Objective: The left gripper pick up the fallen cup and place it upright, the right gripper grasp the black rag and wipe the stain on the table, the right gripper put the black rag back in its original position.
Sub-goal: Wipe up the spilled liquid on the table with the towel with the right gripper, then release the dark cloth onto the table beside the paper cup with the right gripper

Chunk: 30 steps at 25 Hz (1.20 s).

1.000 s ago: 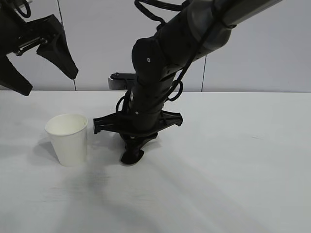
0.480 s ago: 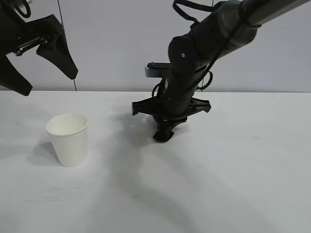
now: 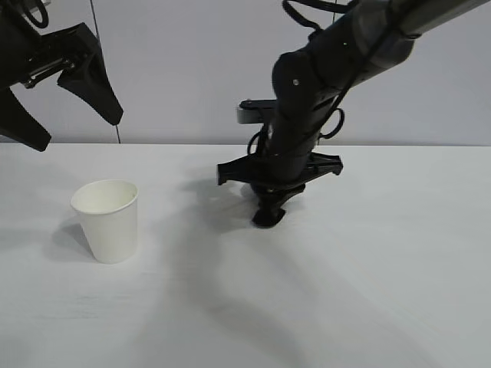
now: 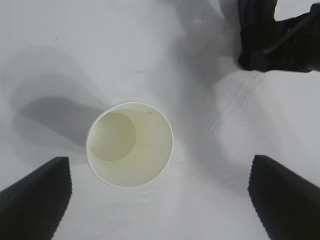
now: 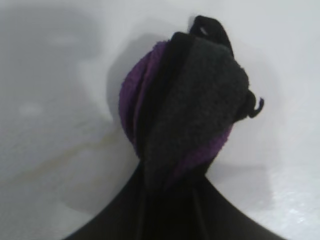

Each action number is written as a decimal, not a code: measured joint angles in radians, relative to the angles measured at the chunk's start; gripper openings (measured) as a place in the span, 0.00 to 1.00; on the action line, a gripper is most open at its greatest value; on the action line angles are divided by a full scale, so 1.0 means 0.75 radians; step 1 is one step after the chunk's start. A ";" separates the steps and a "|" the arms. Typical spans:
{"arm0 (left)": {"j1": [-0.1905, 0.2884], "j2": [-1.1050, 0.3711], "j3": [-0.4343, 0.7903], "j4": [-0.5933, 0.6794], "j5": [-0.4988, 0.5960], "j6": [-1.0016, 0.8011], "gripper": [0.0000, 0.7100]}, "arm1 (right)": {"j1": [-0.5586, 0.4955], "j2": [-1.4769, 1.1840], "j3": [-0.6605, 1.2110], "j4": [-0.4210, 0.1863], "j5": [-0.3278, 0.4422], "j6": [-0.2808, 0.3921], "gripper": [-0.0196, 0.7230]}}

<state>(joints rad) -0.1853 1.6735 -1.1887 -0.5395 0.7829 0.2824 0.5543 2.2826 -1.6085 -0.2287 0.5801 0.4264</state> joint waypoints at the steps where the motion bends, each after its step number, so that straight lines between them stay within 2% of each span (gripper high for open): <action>1: 0.000 0.000 0.000 0.000 0.000 0.000 0.98 | 0.025 -0.004 0.001 0.019 0.024 -0.001 0.17; 7: 0.000 0.000 0.000 0.000 0.000 0.000 0.98 | -0.012 -0.101 0.109 0.088 0.101 0.020 0.17; 9: 0.000 0.000 0.000 0.000 0.000 0.000 0.98 | -0.056 -0.167 0.184 0.088 0.124 0.025 0.17; 15: 0.000 0.000 0.000 0.001 -0.001 0.000 0.98 | -0.204 -0.437 0.460 0.057 0.103 0.024 0.17; 20: 0.000 0.000 0.000 0.001 -0.001 0.000 0.98 | -0.261 -0.542 0.549 0.037 0.114 0.003 0.19; 21: 0.000 0.000 0.000 0.001 -0.001 0.000 0.98 | -0.263 -0.545 0.549 0.043 0.112 -0.002 0.26; 22: 0.000 0.000 0.000 0.001 -0.001 0.000 0.98 | -0.263 -0.545 0.549 0.055 0.112 -0.002 0.37; 25: 0.000 0.000 0.000 -0.009 0.000 0.000 0.98 | -0.263 -0.545 0.550 0.076 0.115 -0.014 0.78; 27: 0.000 0.000 0.000 -0.037 0.006 0.000 0.98 | -0.263 -0.545 0.550 0.091 0.118 -0.017 0.88; 30: 0.000 0.000 0.000 -0.073 0.008 0.000 0.98 | -0.263 -0.548 0.550 0.183 0.140 -0.054 0.93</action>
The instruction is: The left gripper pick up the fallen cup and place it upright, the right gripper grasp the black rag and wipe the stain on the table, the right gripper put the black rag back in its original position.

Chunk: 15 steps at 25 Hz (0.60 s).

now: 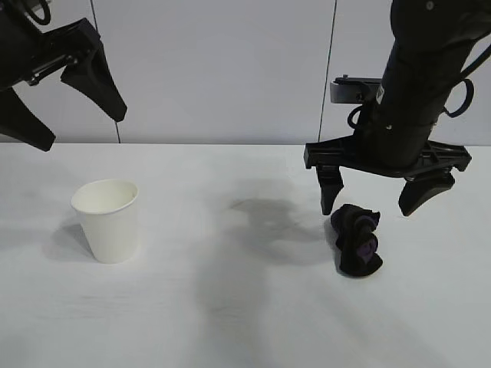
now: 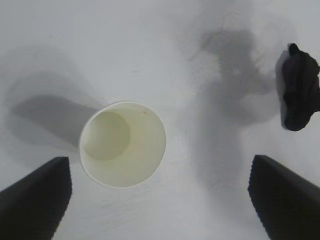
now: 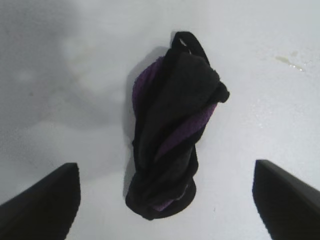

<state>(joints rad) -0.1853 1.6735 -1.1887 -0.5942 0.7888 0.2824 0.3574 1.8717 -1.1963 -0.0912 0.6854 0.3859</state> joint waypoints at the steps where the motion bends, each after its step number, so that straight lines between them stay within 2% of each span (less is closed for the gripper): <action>1: 0.000 0.000 0.000 -0.007 0.001 0.000 0.98 | 0.000 -0.005 0.000 0.050 0.005 -0.032 0.93; 5: 0.000 0.000 0.000 -0.023 0.012 0.000 0.98 | -0.006 -0.055 0.003 0.335 0.015 -0.214 0.94; 7: 0.000 0.000 0.000 -0.024 0.027 0.000 0.98 | -0.020 -0.102 0.003 0.430 0.040 -0.273 0.94; 10: 0.000 0.000 0.000 -0.024 0.035 0.000 0.98 | -0.058 -0.182 0.003 0.466 0.073 -0.302 0.94; 15: 0.000 0.000 0.000 -0.025 0.040 0.000 0.98 | -0.129 -0.296 0.003 0.466 0.127 -0.306 0.94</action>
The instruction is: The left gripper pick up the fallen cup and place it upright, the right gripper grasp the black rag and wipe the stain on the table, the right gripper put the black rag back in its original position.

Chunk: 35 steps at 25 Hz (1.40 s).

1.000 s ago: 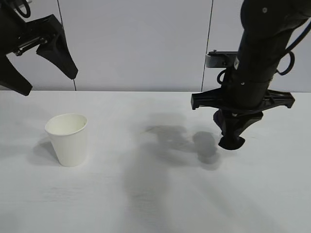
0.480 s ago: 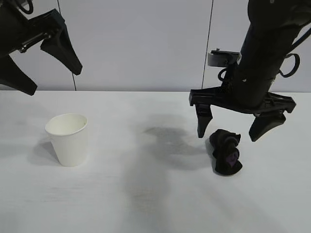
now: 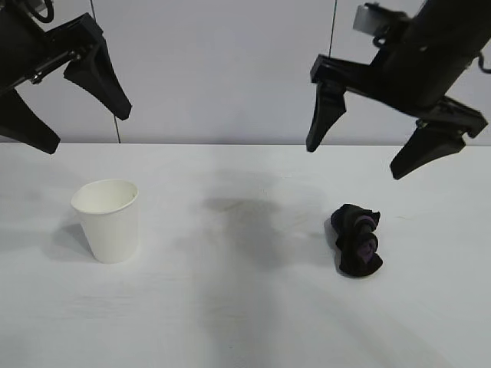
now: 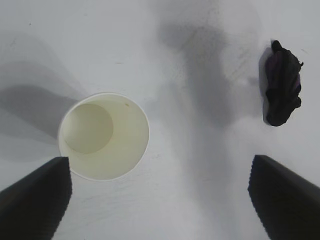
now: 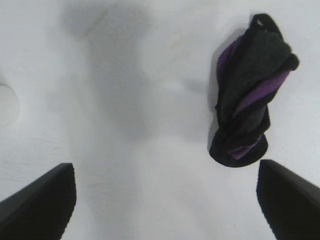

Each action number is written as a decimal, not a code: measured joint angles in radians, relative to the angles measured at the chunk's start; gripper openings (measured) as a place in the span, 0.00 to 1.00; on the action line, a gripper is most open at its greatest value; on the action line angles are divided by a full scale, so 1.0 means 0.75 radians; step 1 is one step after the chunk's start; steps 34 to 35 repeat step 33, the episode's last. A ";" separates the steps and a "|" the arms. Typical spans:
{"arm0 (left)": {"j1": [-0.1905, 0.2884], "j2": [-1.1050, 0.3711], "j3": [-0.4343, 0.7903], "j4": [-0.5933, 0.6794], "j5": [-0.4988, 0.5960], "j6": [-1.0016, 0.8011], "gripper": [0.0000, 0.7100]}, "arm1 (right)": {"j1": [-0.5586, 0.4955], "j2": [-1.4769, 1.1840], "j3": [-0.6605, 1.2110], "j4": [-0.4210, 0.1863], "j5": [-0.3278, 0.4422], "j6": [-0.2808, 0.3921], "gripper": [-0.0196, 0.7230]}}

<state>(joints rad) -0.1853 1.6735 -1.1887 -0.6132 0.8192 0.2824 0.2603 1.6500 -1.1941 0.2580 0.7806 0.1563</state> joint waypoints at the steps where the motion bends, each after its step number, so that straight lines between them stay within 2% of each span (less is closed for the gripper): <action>1: 0.000 0.000 0.000 0.000 0.000 0.000 0.98 | -0.004 -0.008 0.000 0.000 0.014 0.000 0.94; 35: 0.000 0.000 0.000 -0.030 0.019 0.000 0.98 | -0.004 -0.011 0.001 0.001 -0.017 0.004 0.95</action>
